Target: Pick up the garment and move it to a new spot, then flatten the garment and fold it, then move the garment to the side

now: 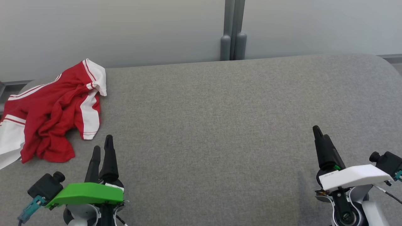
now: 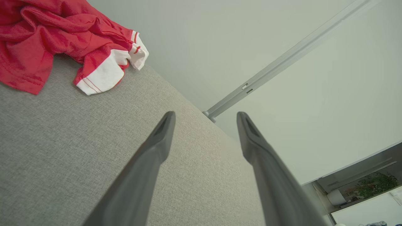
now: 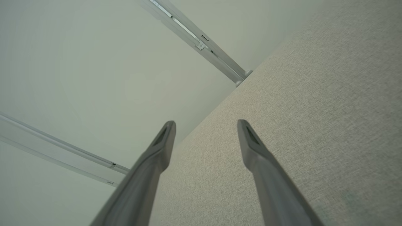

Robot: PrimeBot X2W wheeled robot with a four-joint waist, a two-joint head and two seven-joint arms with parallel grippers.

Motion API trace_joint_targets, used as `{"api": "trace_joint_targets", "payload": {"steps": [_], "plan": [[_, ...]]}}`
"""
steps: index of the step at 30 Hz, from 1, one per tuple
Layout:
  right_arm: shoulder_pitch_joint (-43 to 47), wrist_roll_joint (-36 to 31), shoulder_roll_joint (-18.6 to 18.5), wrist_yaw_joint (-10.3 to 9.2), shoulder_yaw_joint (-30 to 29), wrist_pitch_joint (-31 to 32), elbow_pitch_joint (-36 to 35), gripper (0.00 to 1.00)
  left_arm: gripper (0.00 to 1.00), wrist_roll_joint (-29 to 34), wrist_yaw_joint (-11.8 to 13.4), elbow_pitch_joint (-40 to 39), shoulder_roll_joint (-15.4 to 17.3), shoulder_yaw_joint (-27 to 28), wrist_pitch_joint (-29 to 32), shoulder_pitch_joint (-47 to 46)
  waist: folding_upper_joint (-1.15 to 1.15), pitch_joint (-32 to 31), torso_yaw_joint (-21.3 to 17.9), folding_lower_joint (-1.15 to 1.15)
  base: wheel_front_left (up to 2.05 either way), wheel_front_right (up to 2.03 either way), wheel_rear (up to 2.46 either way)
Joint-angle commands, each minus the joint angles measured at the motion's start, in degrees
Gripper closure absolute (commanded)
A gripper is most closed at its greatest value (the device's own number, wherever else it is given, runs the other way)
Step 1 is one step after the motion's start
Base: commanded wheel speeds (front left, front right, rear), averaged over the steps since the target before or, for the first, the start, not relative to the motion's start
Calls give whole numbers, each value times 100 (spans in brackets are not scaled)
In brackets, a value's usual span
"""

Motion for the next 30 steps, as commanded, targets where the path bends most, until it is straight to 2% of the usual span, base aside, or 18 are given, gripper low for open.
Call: {"api": "trace_joint_targets", "payload": {"steps": [1,14,30], "plan": [[-5,-216,-44,2,47,-72,-134,0,0,295,26,-119,25,-21,-49,-19,0,1,2,0,0,0,0],[80,-1255,-52,3,228,-363,-260,0,0,1650,231,-198,117,-38,-238,194,0,8,15,0,0,0,0],[166,-2392,-63,3,486,-674,-281,0,0,2727,410,-211,223,-62,-443,442,0,-17,21,0,0,0,0]]}}
